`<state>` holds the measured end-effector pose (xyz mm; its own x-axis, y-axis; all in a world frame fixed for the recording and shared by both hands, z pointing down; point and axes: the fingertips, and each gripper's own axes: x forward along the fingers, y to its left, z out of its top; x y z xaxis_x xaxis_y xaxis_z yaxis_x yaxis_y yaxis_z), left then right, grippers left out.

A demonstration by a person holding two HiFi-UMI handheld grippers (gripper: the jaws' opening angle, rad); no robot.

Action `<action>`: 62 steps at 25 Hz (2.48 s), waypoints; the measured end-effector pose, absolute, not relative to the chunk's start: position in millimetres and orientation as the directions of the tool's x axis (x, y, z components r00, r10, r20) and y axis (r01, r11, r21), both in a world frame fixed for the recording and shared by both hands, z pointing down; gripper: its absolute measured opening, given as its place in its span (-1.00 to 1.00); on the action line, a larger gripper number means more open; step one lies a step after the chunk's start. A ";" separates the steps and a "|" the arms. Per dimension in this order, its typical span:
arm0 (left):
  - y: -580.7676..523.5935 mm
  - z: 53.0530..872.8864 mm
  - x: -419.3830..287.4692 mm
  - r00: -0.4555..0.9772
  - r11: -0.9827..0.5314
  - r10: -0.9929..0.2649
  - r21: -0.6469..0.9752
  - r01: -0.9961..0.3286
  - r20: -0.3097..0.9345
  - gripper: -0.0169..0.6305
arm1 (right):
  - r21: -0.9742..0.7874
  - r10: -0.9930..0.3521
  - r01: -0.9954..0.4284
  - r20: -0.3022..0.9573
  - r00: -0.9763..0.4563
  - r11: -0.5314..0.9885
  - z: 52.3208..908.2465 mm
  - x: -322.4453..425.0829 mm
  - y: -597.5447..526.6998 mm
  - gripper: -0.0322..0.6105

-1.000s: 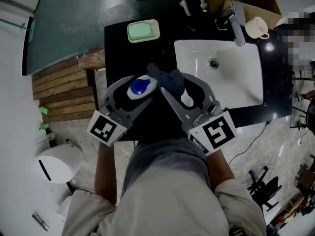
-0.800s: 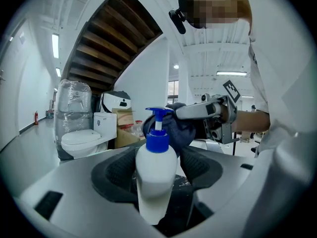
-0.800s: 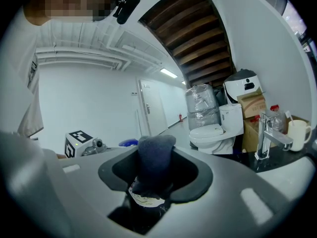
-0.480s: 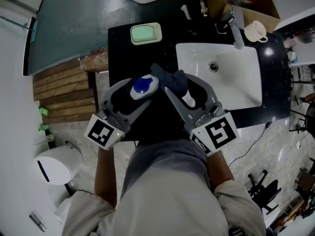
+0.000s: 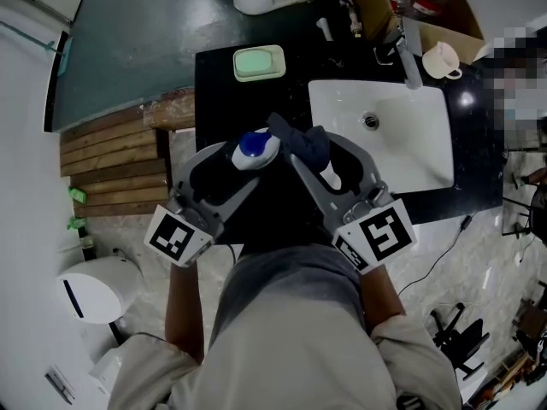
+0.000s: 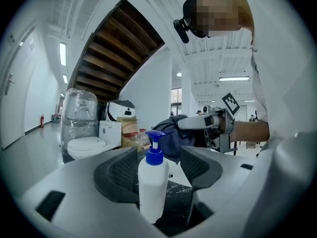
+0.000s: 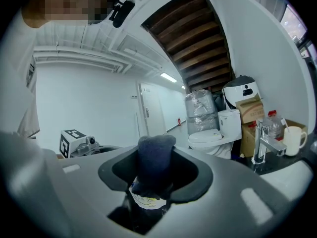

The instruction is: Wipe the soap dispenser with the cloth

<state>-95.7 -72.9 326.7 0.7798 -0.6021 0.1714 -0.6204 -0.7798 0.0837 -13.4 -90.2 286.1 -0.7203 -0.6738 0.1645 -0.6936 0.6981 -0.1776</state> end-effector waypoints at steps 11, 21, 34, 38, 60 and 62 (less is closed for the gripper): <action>-54.5 316.3 -97.9 0.774 -0.771 -0.616 0.086 -0.631 0.150 -0.49 | -0.171 -0.695 -0.711 0.150 -0.703 0.682 278.5 -4.6 -75.4 -0.38; -31.7 300.1 -90.2 0.791 -0.787 -0.602 0.087 -0.611 0.107 -0.88 | -0.177 -0.715 -0.725 0.126 -0.687 0.666 267.0 5.1 -55.3 -0.38; -28.5 279.3 -81.1 0.753 -0.725 -0.654 0.225 -0.651 0.070 -0.92 | -0.161 -0.752 -0.754 0.086 -0.653 0.637 246.1 9.2 -26.4 -0.39; -25.3 281.6 -81.5 0.748 -0.715 -0.658 0.241 -0.656 0.083 -0.92 | -0.175 -0.748 -0.751 0.101 -0.656 0.636 253.0 7.4 -20.4 -0.39; -28.4 291.3 -83.8 0.753 -0.713 -0.647 0.253 -0.654 0.121 -0.92 | -0.180 -0.711 -0.722 0.133 -0.690 0.668 260.3 -7.9 -19.3 -0.39; -29.4 292.0 -85.1 0.752 -0.712 -0.647 0.253 -0.655 0.123 -0.92 | -0.180 -0.710 -0.721 0.134 -0.692 0.669 260.7 -8.8 -19.7 -0.39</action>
